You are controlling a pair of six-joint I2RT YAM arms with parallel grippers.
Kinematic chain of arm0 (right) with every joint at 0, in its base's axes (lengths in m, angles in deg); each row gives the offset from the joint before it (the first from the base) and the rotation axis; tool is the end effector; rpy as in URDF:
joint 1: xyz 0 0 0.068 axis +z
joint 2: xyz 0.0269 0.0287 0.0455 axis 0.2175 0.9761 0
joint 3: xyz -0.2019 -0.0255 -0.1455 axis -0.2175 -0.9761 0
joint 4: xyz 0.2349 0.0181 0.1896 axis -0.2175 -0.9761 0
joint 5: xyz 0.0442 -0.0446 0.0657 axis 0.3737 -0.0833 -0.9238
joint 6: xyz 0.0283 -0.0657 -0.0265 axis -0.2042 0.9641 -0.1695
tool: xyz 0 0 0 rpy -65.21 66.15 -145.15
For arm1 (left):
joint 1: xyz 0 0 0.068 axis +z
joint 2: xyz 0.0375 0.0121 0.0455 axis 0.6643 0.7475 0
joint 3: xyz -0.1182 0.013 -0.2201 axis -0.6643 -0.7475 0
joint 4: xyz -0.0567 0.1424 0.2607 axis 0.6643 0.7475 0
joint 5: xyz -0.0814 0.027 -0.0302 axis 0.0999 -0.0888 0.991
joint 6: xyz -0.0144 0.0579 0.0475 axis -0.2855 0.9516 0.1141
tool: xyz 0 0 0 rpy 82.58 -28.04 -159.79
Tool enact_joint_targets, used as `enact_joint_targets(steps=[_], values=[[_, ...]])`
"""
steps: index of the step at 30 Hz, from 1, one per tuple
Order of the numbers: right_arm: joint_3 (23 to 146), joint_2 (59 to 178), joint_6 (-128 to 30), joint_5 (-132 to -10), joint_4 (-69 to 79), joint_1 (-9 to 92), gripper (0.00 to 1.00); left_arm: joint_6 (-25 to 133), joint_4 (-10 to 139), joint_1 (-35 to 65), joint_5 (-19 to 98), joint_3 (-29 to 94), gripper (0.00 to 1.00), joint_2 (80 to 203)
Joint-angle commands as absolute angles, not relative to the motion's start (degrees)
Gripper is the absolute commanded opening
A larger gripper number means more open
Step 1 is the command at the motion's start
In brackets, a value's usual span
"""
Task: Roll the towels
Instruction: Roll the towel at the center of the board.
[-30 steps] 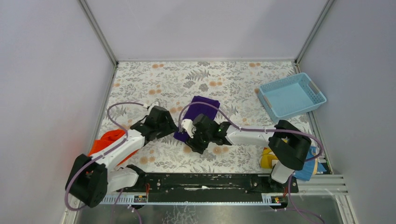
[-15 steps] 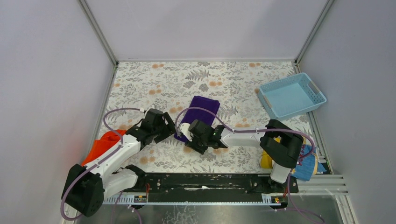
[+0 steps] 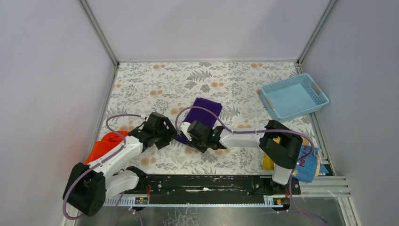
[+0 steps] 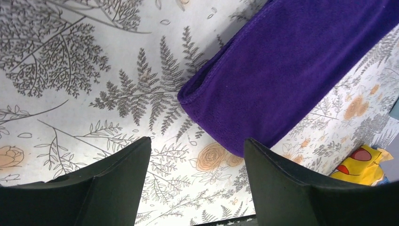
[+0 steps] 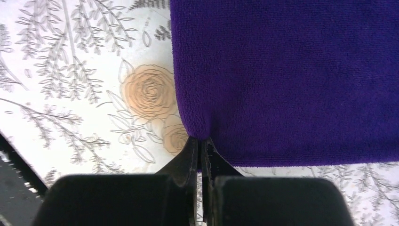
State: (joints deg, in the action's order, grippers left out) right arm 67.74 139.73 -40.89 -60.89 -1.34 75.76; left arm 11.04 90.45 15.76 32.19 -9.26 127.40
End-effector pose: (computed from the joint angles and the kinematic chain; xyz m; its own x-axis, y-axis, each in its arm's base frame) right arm 0.1876 0.3640 0.0852 -0.3285 -0.7031 -0.6306 -0.8855 0.4616 -0.0535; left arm 0.2359 -0.1153 0.1153 -0.7862 -0.5262 -0.3240 -0.3446 0.8085 -0.4771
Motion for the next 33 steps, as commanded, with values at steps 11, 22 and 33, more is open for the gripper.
enact_joint_targets(steps=[11,22,33], values=[[59.43,133.92,-63.22,-79.75,14.74,69.53,0.0,2.9,90.85,15.96,33.98,-11.83,0.68,127.69],[55.19,136.33,-71.22,-87.31,24.16,66.73,0.0,0.94,84.86,15.7,34.33,-12.07,0.6,133.05],[54.21,136.94,-72.12,-87.86,24.67,66.5,0.0,1.26,84.57,15.62,29.21,-9.53,0.3,139.27]])
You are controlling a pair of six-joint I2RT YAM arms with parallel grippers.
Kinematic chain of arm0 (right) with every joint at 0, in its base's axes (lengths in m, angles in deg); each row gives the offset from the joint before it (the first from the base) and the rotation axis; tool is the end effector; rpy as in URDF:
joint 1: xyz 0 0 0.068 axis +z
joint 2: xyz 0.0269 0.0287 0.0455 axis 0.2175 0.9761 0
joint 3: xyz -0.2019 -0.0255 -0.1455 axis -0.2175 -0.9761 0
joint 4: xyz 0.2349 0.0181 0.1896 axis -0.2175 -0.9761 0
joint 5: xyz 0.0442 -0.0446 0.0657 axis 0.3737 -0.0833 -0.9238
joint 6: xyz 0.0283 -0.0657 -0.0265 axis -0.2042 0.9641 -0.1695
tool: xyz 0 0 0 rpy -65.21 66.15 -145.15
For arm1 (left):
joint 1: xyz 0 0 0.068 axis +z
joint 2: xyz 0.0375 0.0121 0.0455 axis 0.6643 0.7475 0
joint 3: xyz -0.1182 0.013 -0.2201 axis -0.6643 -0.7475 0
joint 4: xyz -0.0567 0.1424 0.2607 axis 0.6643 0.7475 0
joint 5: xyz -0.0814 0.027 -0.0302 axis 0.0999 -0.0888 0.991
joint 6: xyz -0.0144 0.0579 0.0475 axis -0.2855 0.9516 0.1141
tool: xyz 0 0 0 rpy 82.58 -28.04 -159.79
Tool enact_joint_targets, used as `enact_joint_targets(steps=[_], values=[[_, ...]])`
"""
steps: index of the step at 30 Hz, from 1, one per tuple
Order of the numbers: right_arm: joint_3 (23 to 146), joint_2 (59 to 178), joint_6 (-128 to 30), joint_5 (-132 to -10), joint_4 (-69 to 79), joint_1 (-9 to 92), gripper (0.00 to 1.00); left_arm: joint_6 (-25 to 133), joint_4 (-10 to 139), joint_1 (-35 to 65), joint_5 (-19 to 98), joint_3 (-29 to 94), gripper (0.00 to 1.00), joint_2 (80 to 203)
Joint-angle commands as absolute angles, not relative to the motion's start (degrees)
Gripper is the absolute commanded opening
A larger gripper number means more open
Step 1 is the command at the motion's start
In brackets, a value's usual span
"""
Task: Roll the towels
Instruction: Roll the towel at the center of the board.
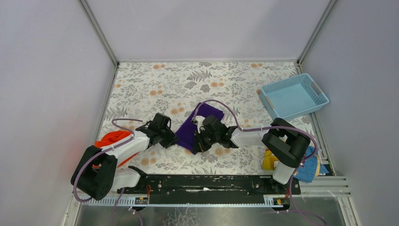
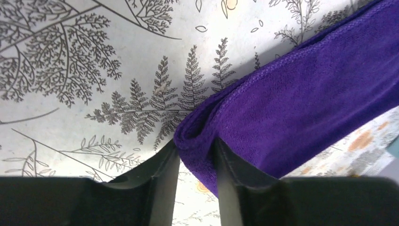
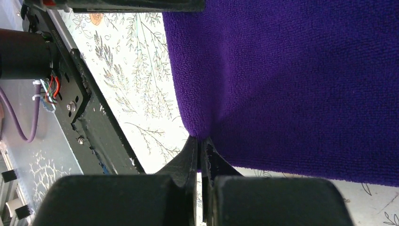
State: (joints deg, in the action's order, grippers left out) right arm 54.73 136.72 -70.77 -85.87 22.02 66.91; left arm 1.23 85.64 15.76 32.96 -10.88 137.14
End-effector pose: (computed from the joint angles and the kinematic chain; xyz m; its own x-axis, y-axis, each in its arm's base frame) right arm 0.2047 0.3270 0.0725 -0.7540 -0.2927 -0.5880 -0.6454 0.4967 0.5803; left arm 0.2351 -0.1158 0.0705 -0.7434 -0.6427 -0.1850 -0.5206 0.7298 -0.4431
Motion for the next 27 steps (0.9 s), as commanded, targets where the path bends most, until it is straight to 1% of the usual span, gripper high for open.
enact_joint_targets(steps=[1,4,6,8,10,12,20,22,27], values=[[53.97,136.95,-72.49,-88.19,24.97,66.48,0.0,1.46,84.73,15.61,28.84,-9.17,0.25,139.86],[53.04,137.04,-74.06,-89.95,26.53,65.98,0.0,2.69,87.08,15.66,26.98,-7.22,0.13,141.82],[52.35,137.12,-75.6,-91.56,27.73,65.41,0.0,3.96,88.95,15.66,25.92,-5.4,0.07,143.04],[52.26,137.22,-76.53,-92.82,28.07,65.02,0.0,5.13,90.3,15.67,25.22,-3.89,0.06,143.92],[52.61,137.29,-77.13,-93.58,28.05,64.73,0.0,5.74,91.61,15.68,24.84,-2.9,0.06,144.71],[52.63,137.48,-78.03,-94.66,28.28,64.06,0.0,6.13,92.87,15.68,24.64,-2.14,0.13,145.02],[49.68,139.36,-86.21,-100.42,36.69,60.76,0.0,6.54,94.85,15.7,23.98,-1.12,0.47,141.02],[48.67,140.27,-88.33,-101.6,40.02,60.07,0.0,6.75,95.36,15.71,24.62,-1.15,0.54,139.08],[45.48,143.37,-95.52,-104.23,50.57,57.86,0.0,6.81,97.15,15.78,25.47,-3.92,0.76,129.03]])
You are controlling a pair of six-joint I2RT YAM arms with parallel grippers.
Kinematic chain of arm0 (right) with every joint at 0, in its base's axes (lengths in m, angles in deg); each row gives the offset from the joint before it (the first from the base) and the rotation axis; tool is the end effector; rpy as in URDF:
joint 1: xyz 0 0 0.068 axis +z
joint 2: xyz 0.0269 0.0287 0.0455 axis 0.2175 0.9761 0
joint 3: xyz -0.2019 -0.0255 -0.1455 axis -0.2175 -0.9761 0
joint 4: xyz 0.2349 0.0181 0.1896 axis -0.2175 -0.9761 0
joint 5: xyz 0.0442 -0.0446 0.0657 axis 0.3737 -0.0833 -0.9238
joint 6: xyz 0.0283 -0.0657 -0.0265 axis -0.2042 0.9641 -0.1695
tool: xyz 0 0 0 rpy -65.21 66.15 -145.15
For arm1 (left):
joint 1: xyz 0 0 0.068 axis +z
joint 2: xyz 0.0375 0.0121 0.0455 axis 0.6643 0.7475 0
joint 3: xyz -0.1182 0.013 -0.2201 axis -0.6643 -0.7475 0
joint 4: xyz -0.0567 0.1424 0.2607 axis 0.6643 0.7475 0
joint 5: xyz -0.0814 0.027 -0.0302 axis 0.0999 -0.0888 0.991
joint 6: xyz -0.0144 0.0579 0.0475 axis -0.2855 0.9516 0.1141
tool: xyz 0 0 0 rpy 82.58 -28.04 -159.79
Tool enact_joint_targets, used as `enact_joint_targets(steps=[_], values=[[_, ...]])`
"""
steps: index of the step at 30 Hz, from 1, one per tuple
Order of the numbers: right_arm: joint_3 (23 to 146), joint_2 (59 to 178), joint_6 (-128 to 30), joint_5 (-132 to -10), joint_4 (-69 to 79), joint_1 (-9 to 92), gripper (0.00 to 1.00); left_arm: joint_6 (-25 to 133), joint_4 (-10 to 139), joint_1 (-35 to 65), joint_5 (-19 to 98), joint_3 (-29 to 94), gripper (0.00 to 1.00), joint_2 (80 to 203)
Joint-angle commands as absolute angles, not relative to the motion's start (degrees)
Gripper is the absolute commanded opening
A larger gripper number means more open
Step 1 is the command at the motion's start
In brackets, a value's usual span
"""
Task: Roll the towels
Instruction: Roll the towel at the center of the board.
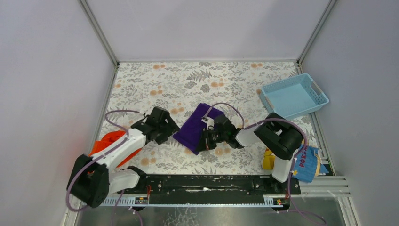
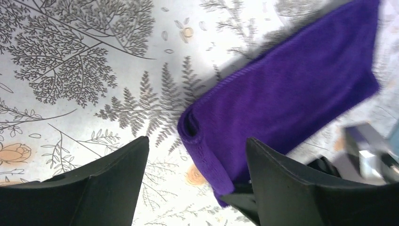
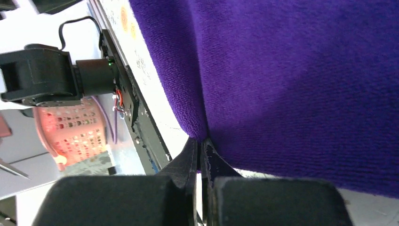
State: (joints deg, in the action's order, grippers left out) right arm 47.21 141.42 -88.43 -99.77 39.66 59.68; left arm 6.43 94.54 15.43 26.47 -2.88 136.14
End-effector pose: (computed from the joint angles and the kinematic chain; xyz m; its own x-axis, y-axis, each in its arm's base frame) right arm 0.2162 0.2885 0.0410 -0.9223 -0.1360 -0.3618 -0.3849 0.4085 0.8277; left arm 0.2523 -0.1178 0.1111 -0.7472 -0.5876 -0.3105 -0.4716 0.7980 -0.3753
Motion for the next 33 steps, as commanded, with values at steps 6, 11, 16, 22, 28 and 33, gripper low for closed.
enact_joint_targets(steps=[6,11,16,22,28,33], values=[[43.76,148.52,-103.28,-107.52,59.78,55.54,0.0,6.64,96.87,15.92,29.37,-10.2,0.83,120.3],[44.39,150.8,-105.25,-108.96,60.73,54.94,0.0,6.27,92.12,16.12,34.97,-15.92,0.83,116.33],[44.92,151.09,-104.93,-108.87,58.92,54.93,0.0,5.49,86.96,16.62,37.0,-19.63,0.76,114.14],[45.26,150.93,-104.1,-108.85,57.14,54.82,0.0,5.85,82.75,17.18,38.67,-19.72,0.73,118.43],[45.62,150.89,-103.83,-108.88,56.33,54.79,0.0,5.46,78.14,17.33,39.3,-19.63,0.71,122.01],[46.42,150.16,-101.87,-108.46,53.29,54.83,0.0,5.06,77.05,17.54,37.85,-19.23,0.68,125.6]])
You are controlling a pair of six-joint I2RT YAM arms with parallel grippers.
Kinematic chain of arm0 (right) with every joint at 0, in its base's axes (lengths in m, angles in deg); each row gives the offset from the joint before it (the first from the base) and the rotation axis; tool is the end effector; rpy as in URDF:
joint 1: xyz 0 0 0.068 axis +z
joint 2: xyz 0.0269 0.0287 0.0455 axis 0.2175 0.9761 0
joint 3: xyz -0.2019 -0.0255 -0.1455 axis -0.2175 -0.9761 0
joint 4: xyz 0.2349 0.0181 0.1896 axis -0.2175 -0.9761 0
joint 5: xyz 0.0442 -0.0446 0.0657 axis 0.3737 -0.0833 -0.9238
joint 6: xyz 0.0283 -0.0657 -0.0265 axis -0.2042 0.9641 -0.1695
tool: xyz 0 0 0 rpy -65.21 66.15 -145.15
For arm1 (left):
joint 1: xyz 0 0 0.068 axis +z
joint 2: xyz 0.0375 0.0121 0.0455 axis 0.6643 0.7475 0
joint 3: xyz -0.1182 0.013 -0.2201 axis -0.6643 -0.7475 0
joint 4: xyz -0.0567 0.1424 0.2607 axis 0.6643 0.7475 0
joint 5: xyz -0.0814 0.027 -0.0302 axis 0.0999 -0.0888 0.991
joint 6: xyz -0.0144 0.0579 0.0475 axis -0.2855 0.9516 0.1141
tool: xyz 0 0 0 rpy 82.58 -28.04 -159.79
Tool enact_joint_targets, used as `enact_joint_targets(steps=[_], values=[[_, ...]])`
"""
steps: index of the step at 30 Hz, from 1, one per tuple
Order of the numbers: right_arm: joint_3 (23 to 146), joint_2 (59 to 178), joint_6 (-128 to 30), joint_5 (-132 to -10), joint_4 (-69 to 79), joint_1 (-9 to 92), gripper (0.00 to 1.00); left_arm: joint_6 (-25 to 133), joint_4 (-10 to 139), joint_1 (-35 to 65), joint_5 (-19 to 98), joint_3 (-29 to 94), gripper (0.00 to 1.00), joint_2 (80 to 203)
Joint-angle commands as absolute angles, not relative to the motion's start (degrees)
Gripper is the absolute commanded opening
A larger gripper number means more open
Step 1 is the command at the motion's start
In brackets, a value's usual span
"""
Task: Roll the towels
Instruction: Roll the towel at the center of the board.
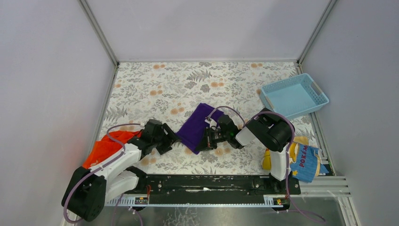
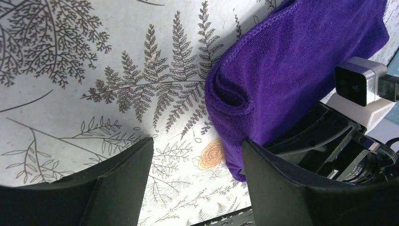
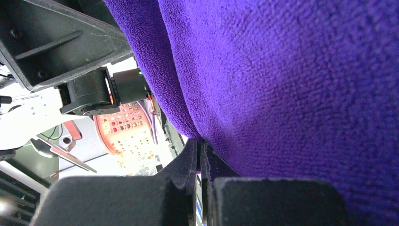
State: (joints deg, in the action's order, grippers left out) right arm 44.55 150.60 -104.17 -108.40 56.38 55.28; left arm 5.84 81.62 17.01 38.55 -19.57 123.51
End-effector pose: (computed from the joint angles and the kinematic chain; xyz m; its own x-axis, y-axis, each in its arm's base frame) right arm 0.2206 0.2653 0.0105 -0.9890 -0.0594 -0.1357 -0.1476 0.3195 0.9360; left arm 0.2153 -0.1074 0.0803 -0.7779 -0.5883 -0.2208 -0.3818 0.7216 -0.5775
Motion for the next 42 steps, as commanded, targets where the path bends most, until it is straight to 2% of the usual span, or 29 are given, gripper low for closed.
enact_joint_targets(steps=[1,8,13,16,23,27,31,42], values=[[46.71,150.03,-101.39,-108.38,52.51,54.83,0.0,5.1,76.97,17.61,37.38,-19.19,0.67,126.42],[48.09,149.08,-99.19,-107.72,48.45,54.83,0.0,5.23,76.53,17.77,34.52,-17.69,0.61,132.67],[50.33,146.2,-93.66,-104.96,39.04,54.83,0.06,5.56,77.84,17.72,33.15,-17.06,0.5,136.45],[52.74,143.41,-89.17,-102.16,30.95,54.9,0.13,5.65,77.7,17.67,32.46,-17.45,0.44,138.41],[58.98,134.41,-75.96,-93.44,12.92,56.03,0.38,6.99,78.23,17.72,31.68,-16.37,0.41,143.03],[61.75,129.52,-66.91,-84.84,5.13,59.31,0.46,7.59,78.62,17.72,32.14,-15.41,0.41,144.83],[62.83,126.47,-59.03,-77.06,3.14,63.79,0.47,7.95,78.93,17.73,32.46,-15.04,0.41,145.41],[65.52,132.14,-54.41,-80.86,9.12,69.16,0.48,8.28,79.62,17.72,32.45,-14.69,0.41,145.52]])
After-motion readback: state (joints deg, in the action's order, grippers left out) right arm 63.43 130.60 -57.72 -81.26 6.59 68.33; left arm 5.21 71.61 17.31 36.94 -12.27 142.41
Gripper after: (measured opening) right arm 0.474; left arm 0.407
